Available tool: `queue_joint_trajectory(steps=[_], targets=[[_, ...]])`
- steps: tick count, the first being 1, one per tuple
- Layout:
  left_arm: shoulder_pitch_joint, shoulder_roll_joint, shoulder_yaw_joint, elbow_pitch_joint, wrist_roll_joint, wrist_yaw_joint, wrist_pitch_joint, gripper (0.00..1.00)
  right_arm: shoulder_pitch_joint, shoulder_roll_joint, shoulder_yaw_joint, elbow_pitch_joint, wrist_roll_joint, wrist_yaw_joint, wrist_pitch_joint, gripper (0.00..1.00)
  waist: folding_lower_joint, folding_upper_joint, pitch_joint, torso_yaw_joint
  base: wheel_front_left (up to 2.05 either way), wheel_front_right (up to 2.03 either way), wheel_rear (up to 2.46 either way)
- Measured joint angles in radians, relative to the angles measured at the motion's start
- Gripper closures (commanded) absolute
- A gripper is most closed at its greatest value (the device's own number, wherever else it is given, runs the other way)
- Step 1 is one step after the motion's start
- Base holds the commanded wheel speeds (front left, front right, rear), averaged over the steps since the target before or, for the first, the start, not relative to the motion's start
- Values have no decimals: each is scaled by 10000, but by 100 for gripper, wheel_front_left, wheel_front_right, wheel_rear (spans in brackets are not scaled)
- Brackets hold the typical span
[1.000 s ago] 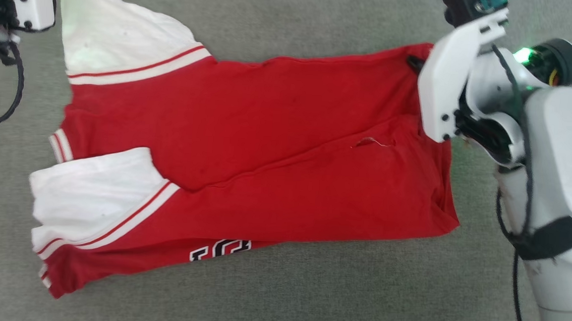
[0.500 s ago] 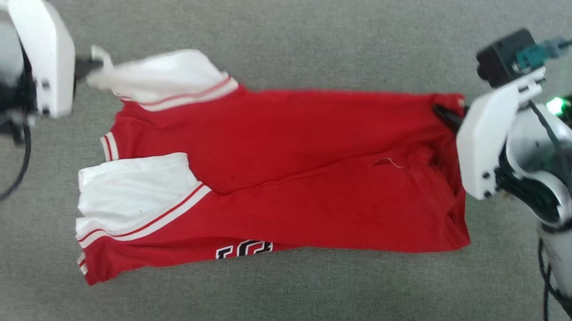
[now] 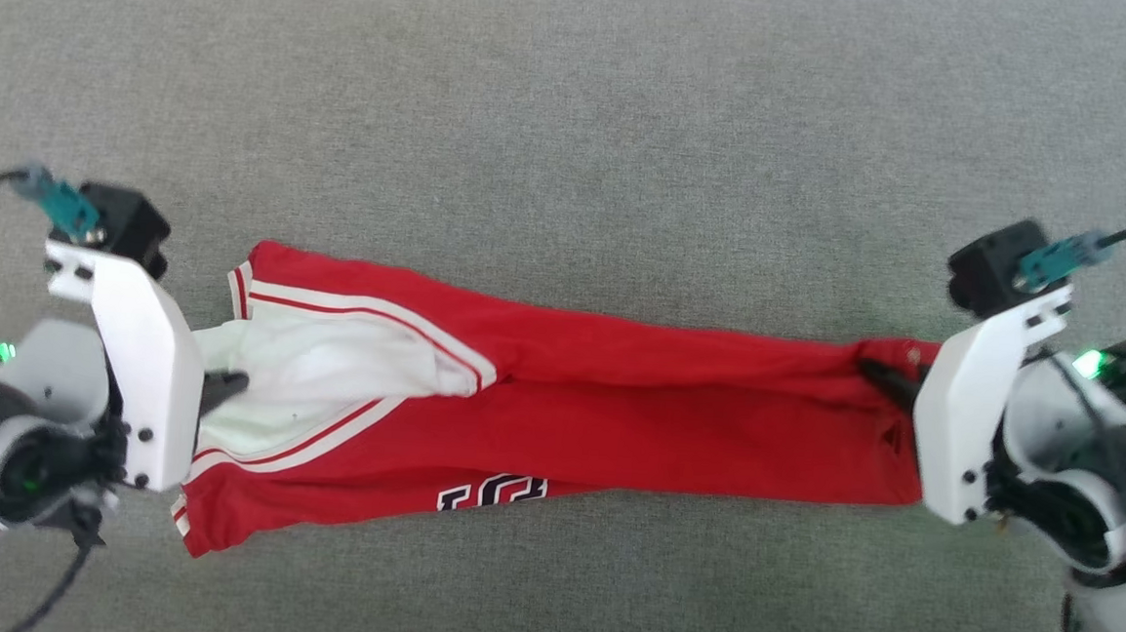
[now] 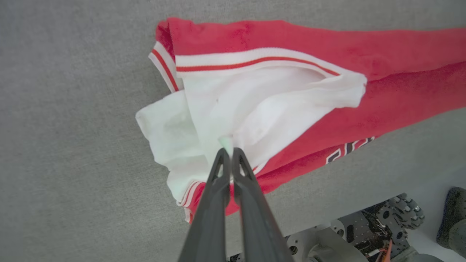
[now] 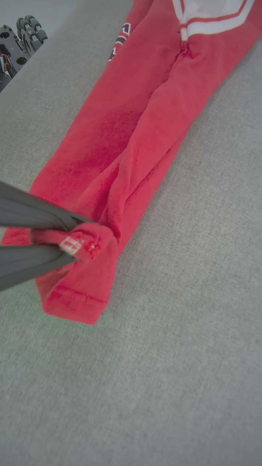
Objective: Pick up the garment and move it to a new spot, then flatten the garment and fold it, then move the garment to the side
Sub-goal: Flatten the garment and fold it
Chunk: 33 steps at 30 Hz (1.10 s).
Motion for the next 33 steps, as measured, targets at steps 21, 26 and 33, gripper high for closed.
queue_joint_trajectory(steps=[21, 26, 33], targets=[[1839, -999, 420, 2092, 94, -1419, -4057, 0, 783, 1039, -1342, 909, -102, 0, -232, 0, 0, 0, -459, 36, 0, 0, 0], [2297, -899, 830, 1785, 583, -1452, -5929, 0, 1048, 1158, -1958, 888, -167, 0, 188, 0, 0, 0, -447, 173, 0, 0, 0], [3250, -978, 1212, 1630, 938, -1427, -8197, 0, 1207, 1371, -2462, 1444, -155, 0, 330, 0, 0, 0, -443, 497, 0, 0, 0]])
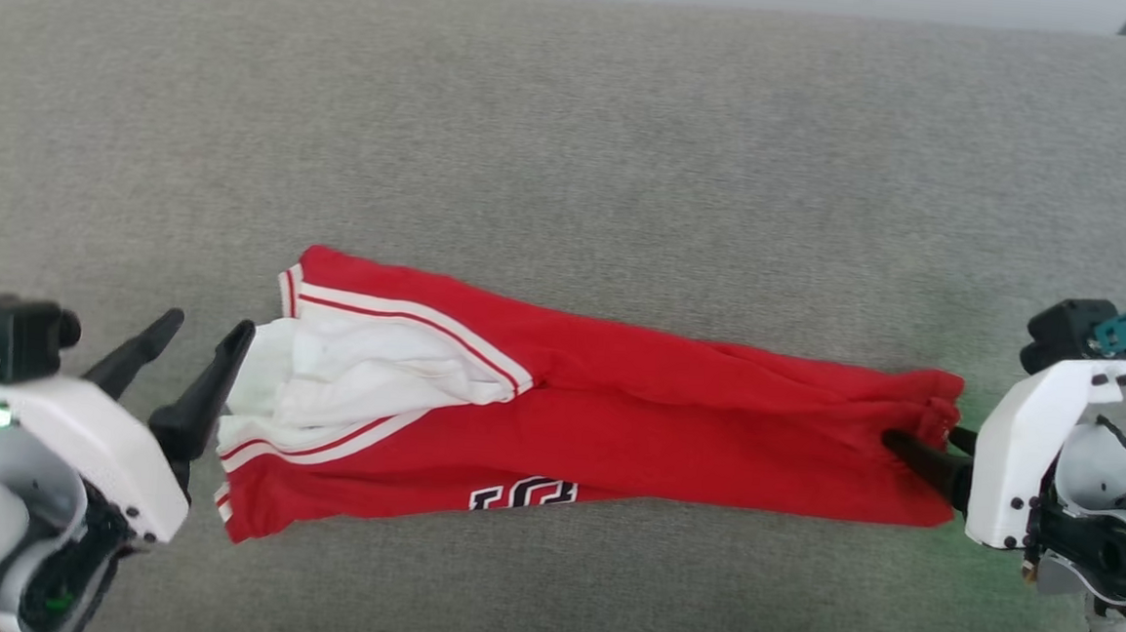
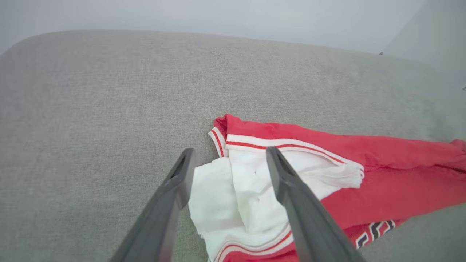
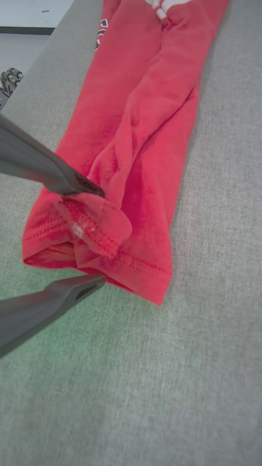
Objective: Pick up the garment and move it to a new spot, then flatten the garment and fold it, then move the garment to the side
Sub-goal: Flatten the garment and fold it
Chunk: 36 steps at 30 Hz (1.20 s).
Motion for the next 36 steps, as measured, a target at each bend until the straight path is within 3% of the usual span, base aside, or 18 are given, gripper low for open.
queue_joint_trajectory(steps=[14, 17, 22, 23, 24, 25, 36], targets=[[1430, -579, 635, 253, -136, -12, -1143, 0, 43, 257, -656, 617, -186, 0, 272, 0, 0, 0, 4, 524, 0, 0, 0], [1625, -754, 1116, 293, 268, -12, -1168, 0, -17, 267, -497, 941, -94, 0, 111, 0, 0, 0, 29, 566, 0, 0, 0], [2286, -1590, 2623, 274, 1350, -159, -1204, 0, -286, 270, -117, 1739, 362, -4, -159, 0, 0, 0, 41, 679, 0, 0, 0], [2500, -1781, 2911, 284, 1599, -224, -1206, 0, -345, 255, 42, 1810, 545, -6, -213, 13, 0, 0, 39, 706, 0, 0, 0], [2686, -2010, 3218, 291, 1714, -322, -1204, 0, -394, 244, 219, 1877, 729, -6, -318, 64, 0, 0, 33, 741, 0, 0, 0], [2853, -2199, 3473, 284, 1996, -407, -1204, 0, -437, 219, 353, 1973, 911, -4, -351, 100, 0, 0, 25, 779, 0, 0, 0], [4630, -3983, 5996, 395, 3632, -1402, -1204, 0, -511, -351, 654, 2094, 2464, 0, -612, 100, 0, 0, -263, 953, 0, 0, 0]])
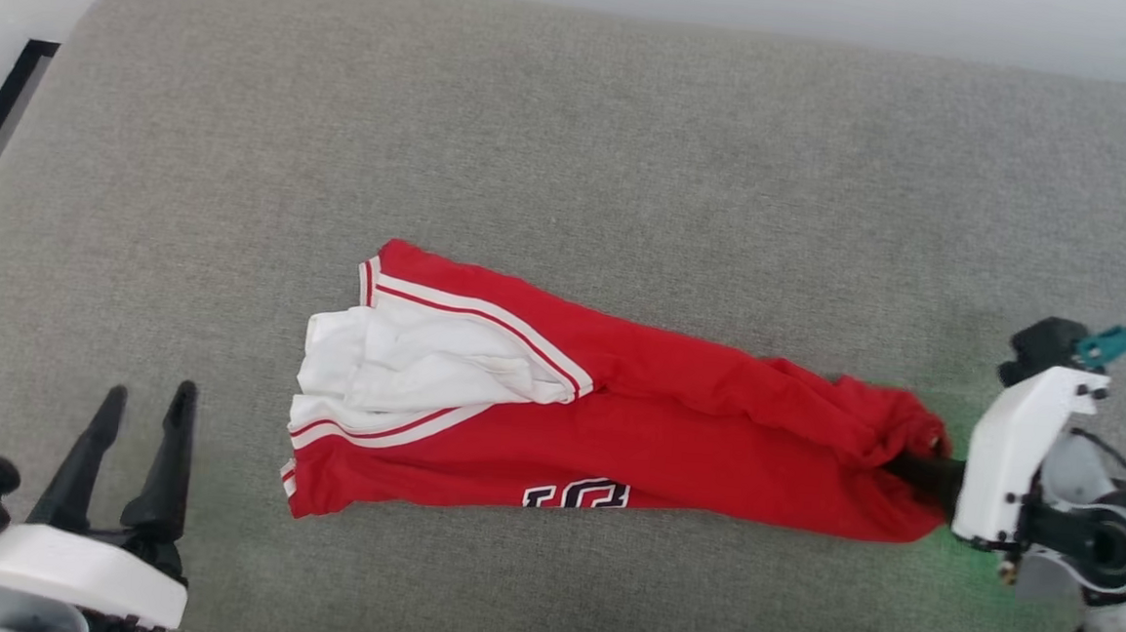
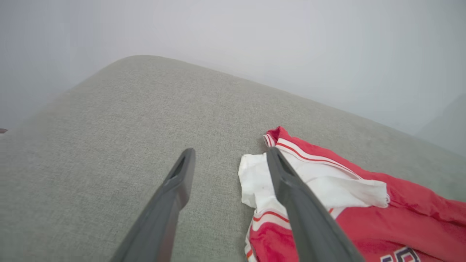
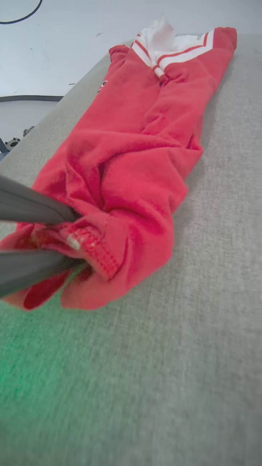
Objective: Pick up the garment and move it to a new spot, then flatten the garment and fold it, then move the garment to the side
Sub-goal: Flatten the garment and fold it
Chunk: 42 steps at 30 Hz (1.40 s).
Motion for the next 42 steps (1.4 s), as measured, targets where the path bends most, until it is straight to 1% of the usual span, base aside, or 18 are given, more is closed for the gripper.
queue_joint_trajectory(steps=[4, 5, 7, 10, 16, 19, 21, 23, 25, 30, 33, 36, 39, 42], targets=[[278, -430, 577, 50, 466, -330, -2, 0, -6, -439, -401, -23, 65, 0, 12, 100, 0, 0, -128, -31, 0, 0, 0], [278, -430, 577, 50, 466, -330, -2, 0, -6, -439, -401, -23, 65, 0, 12, 100, 0, 0, -128, -31, 0, 0, 0], [398, -587, 790, 73, 610, -483, -2, 0, -24, -690, -688, 0, 38, 0, 10, 100, 0, 0, -195, -54, 0, 0, 0], [557, -899, 1220, 71, 857, -686, 0, 0, -48, -1093, -1152, 130, -242, 0, 12, 100, 0, 0, -300, -97, 0, 0, 0], [881, -1283, 1649, 132, 1177, -984, -2, 0, -341, -1835, -2280, 765, -1087, 0, -6, 100, 0, 0, -492, -198, 0, 0, 0], [980, -1394, 1837, 213, 1342, -1074, -2, 0, -506, -2042, -2696, 1168, -1674, 0, -8, 100, 1, 0, -585, -261, 0, 0, 0], [1084, -1486, 1933, 288, 1471, -1158, -2, 0, -578, -2142, -2778, 1348, -1956, 0, 29, 100, 0, 0, -646, -315, 0, 0, 0], [1092, -1609, 1990, 328, 1551, -1214, -2, 0, -646, -2038, -2895, 1358, -1992, 0, 86, 100, 0, 0, -727, -359, 0, 0, 0], [1123, -1664, 2029, 370, 1622, -1273, -2, 0, -671, -1927, -2767, 1183, -1870, 0, 291, 100, 0, 0, -813, -403, 0, 0, 0], [1280, -1793, 2077, 483, 1722, -1379, -2, 0, -200, -1457, -2240, -226, -1047, 0, 767, 100, 0, 0, -1041, -459, 0, 0, 0], [1279, -1875, 2077, 512, 1758, -1409, -2, 0, 142, -1149, -1756, -1231, -721, 0, 978, 100, 0, 0, -1113, -436, 0, 0, 0], [1271, -1919, 2011, 564, 1774, -1429, -2, 0, 347, -779, -1085, -2050, -658, 0, 1118, 100, 0, 0, -1125, -367, 0, 0, 0], [1185, -1935, 1885, 625, 1781, -1488, 0, 0, 380, -349, -426, -2552, -635, 0, 1129, 100, 0, 0, -1097, -225, 0, 0, 0], [835, -1987, 1647, 708, 1778, -1511, 15, 0, 253, 100, 485, -2650, -644, 0, 1110, 100, 1, 0, -1016, 52, 0, 0, 0]])
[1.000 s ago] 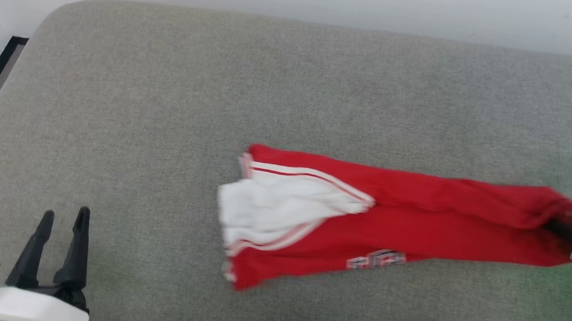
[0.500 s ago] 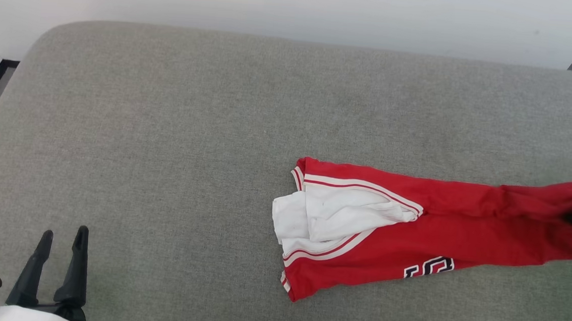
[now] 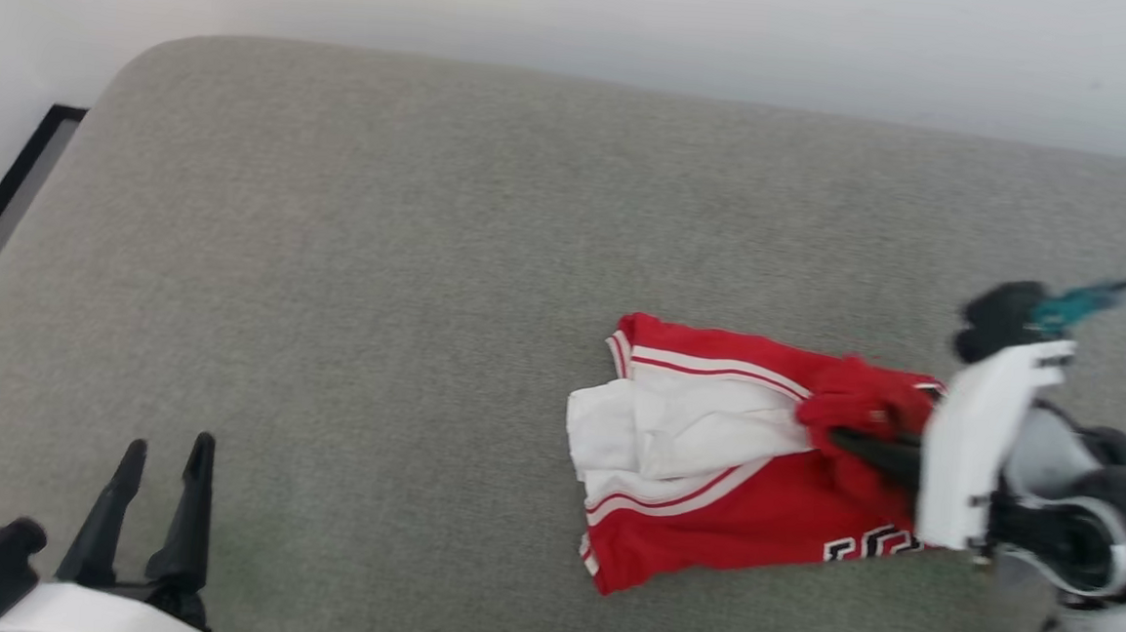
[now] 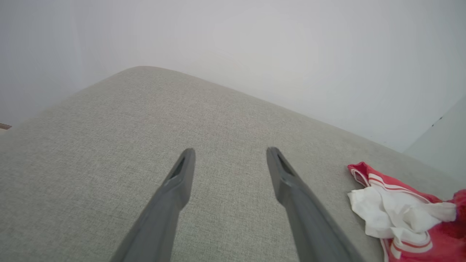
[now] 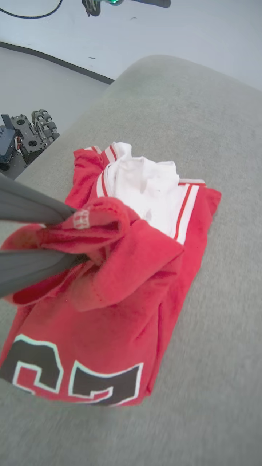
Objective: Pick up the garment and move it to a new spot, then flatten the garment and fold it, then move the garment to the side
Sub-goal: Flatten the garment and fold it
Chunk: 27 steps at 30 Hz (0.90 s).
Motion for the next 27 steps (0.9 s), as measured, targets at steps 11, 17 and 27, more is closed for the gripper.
queue_joint_trajectory(steps=[11, 17, 27], targets=[[-631, -155, -499, 368, -153, -79, 0, 0, -1146, 740, 1793, 1546, -173, 0, -890, 100, -1, 0, 324, 908, 0, 0, 0], [-793, -226, -546, 539, -196, -102, -4, 0, -1701, 853, 2558, 2520, -144, 0, -1369, 60, -1, 0, 444, 1198, 0, 0, 0], [-791, -196, -330, 566, -255, -119, -15, 0, -2304, 780, 2955, 2546, 527, 0, -1544, 0, 0, 0, 349, 916, 0, 0, 0]])
